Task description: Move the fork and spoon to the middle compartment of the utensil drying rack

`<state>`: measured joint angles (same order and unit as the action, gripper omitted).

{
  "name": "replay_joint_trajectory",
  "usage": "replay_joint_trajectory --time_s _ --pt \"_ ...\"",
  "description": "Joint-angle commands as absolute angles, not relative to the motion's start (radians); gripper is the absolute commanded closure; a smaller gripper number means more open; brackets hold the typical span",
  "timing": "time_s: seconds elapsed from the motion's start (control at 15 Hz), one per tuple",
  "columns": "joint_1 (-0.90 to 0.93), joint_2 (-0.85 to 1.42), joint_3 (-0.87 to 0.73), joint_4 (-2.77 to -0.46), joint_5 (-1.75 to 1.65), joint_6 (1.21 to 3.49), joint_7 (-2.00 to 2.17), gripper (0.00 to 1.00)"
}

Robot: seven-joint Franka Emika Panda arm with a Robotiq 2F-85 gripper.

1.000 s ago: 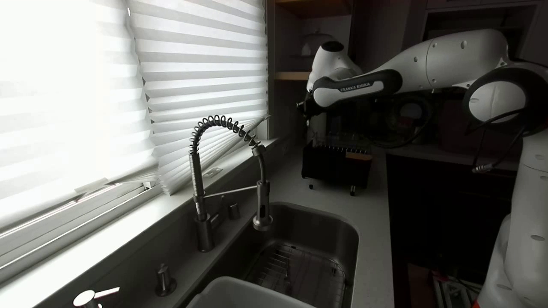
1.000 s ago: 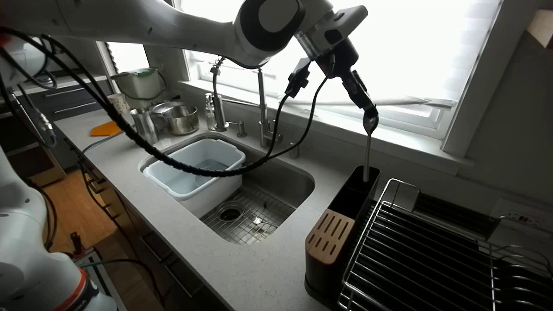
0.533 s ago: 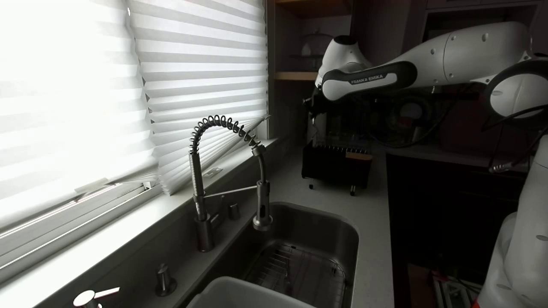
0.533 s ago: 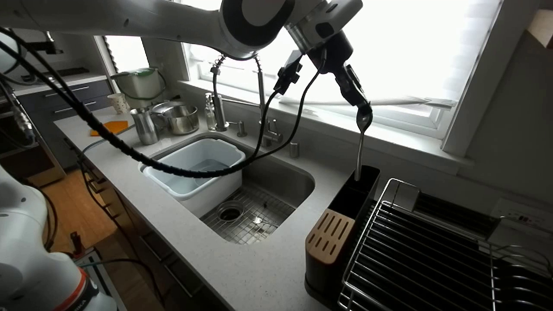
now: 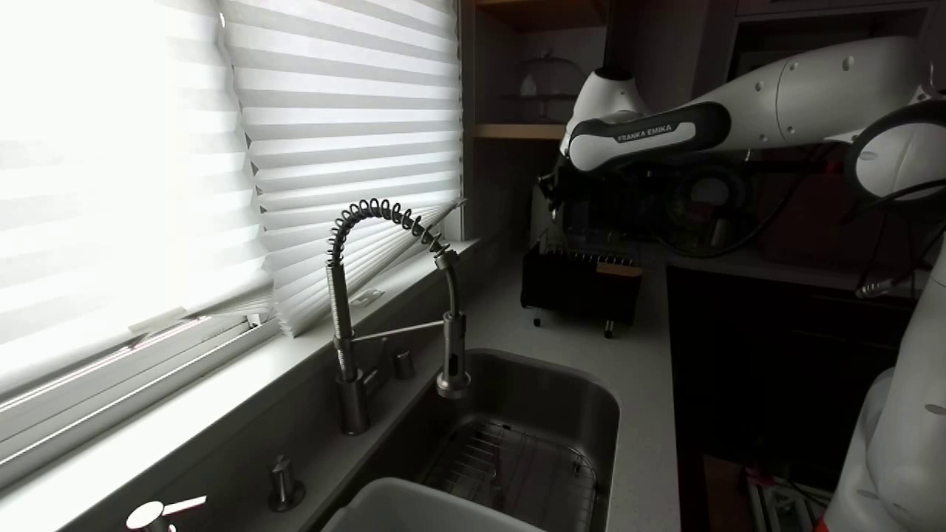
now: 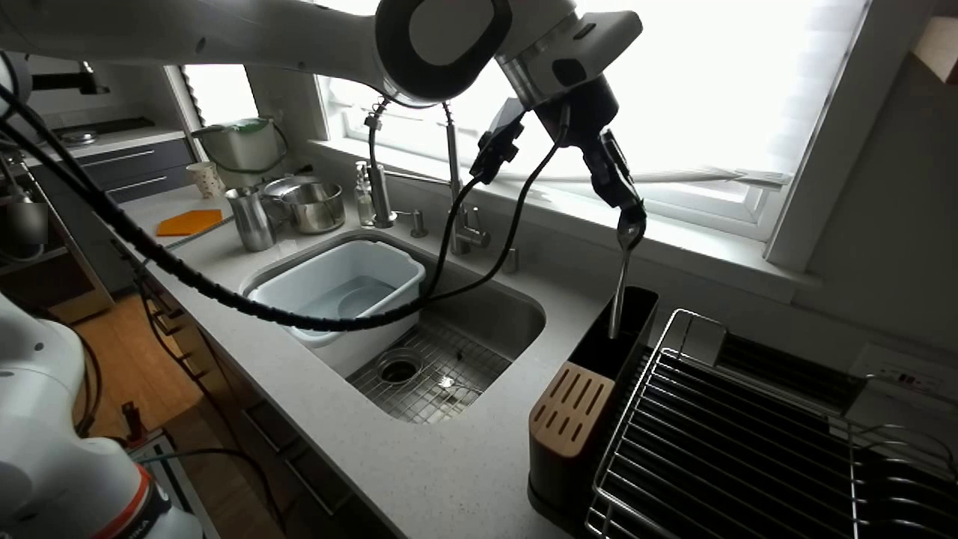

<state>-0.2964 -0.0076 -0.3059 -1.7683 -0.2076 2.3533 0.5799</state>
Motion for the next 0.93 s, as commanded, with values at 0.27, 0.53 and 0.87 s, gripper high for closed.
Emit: replay_joint_trajectory --time_s 0.27,0.53,0.87 --pt "-0.316 -0.005 -0.317 -1.820 -0.131 2.346 0.508 0.98" --pt "-0.319 0.015 -0.321 -1.839 -0.099 2.351 0.496 0.98" --pt "-0.320 0.044 -0.329 -1.842 -0.126 2.351 0.519 0.98"
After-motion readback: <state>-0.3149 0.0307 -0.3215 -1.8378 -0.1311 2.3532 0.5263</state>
